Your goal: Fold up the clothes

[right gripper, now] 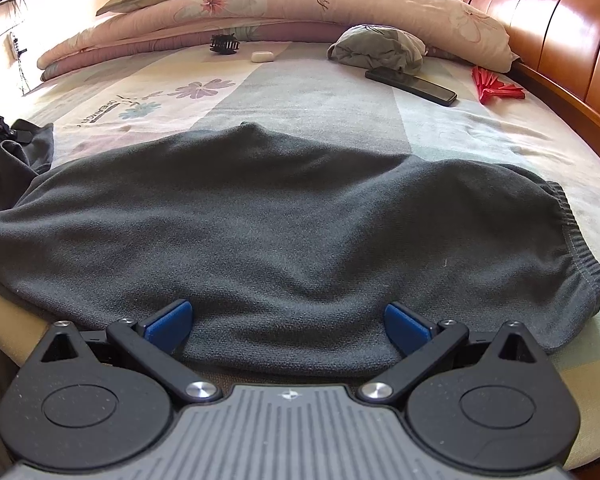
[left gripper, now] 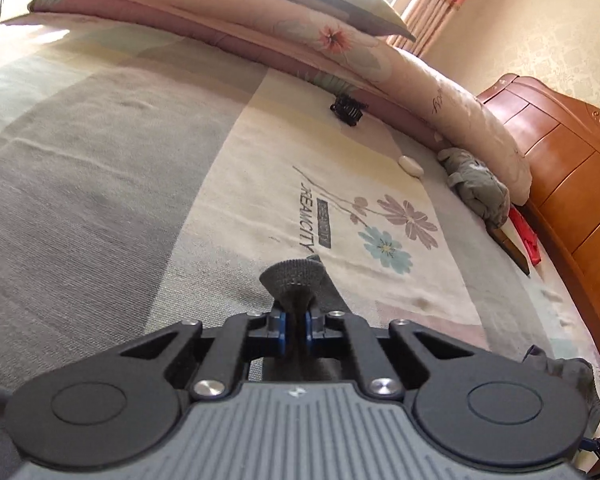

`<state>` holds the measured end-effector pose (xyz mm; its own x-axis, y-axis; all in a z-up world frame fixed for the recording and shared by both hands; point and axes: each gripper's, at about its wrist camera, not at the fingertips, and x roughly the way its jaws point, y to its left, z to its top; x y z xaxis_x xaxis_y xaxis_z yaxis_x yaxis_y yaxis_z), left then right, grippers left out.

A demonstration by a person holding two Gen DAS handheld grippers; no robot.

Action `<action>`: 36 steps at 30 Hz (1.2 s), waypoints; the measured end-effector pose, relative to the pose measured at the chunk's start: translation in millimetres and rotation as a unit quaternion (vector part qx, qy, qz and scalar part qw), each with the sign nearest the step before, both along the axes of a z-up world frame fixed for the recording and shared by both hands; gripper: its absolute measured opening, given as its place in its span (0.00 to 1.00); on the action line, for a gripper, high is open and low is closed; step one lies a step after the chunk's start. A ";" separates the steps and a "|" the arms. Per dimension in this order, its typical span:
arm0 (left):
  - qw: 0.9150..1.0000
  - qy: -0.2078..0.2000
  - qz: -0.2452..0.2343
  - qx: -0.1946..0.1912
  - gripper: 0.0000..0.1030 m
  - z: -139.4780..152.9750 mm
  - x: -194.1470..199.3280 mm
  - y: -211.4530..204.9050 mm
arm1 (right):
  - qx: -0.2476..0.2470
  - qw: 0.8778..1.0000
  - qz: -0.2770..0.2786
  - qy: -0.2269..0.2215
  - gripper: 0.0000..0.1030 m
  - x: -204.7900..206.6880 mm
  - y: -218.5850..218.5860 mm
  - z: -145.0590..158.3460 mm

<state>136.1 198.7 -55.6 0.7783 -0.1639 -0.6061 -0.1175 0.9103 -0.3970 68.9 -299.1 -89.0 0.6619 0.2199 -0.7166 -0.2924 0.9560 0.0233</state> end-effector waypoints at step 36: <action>0.964 0.046 0.260 0.025 0.24 30.3 -145.3 97.4 | 0.003 0.999 0.041 -0.015 1.00 -4.9 30.0 28.6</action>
